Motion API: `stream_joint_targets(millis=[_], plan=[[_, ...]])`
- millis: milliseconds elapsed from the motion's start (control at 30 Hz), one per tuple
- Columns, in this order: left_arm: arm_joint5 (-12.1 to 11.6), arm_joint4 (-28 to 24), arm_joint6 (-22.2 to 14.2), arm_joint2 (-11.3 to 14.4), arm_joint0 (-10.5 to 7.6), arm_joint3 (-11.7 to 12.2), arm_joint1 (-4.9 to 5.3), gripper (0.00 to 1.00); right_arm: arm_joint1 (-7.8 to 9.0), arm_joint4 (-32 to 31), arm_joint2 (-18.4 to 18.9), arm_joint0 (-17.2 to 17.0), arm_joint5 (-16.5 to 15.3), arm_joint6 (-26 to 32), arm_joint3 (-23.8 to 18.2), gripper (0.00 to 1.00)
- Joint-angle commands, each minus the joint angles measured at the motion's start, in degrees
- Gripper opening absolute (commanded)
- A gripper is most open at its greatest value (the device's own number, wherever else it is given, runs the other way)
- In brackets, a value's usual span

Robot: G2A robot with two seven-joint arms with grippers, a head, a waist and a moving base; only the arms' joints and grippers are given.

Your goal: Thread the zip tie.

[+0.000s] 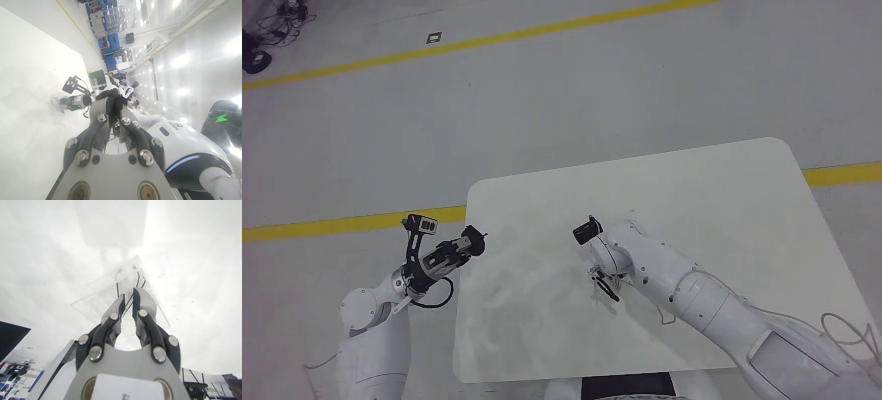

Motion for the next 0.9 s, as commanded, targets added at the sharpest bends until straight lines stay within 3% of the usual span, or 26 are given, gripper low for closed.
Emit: stream_joint_targets(millis=[0, 167, 467, 867], plan=[[0.00, 0.00, 0.00, 0.00, 0.00, 0.00, 0.00, 0.00, -0.19, -0.19, -0.05, 0.03, 0.00, 0.00, 0.29, 0.09], [0.00, 0.00, 0.00, 0.00, 0.00, 0.00, 0.00, 0.00, -0.58, -0.19, -0.08, 0.09, -0.12, 0.00, 0.72, 0.07], [0.00, 0.00, 0.00, 0.00, 0.00, 0.00, 0.00, 0.00, -1.01, -1.34, -0.18, 0.14, -0.06, 0.00, 0.87, 0.13], [0.00, 0.00, 0.00, 0.00, 0.00, 0.00, 0.00, 0.00, -1.86, -2.26, -0.83, 0.64, -0.14, 0.00, 2.47, 0.10]])
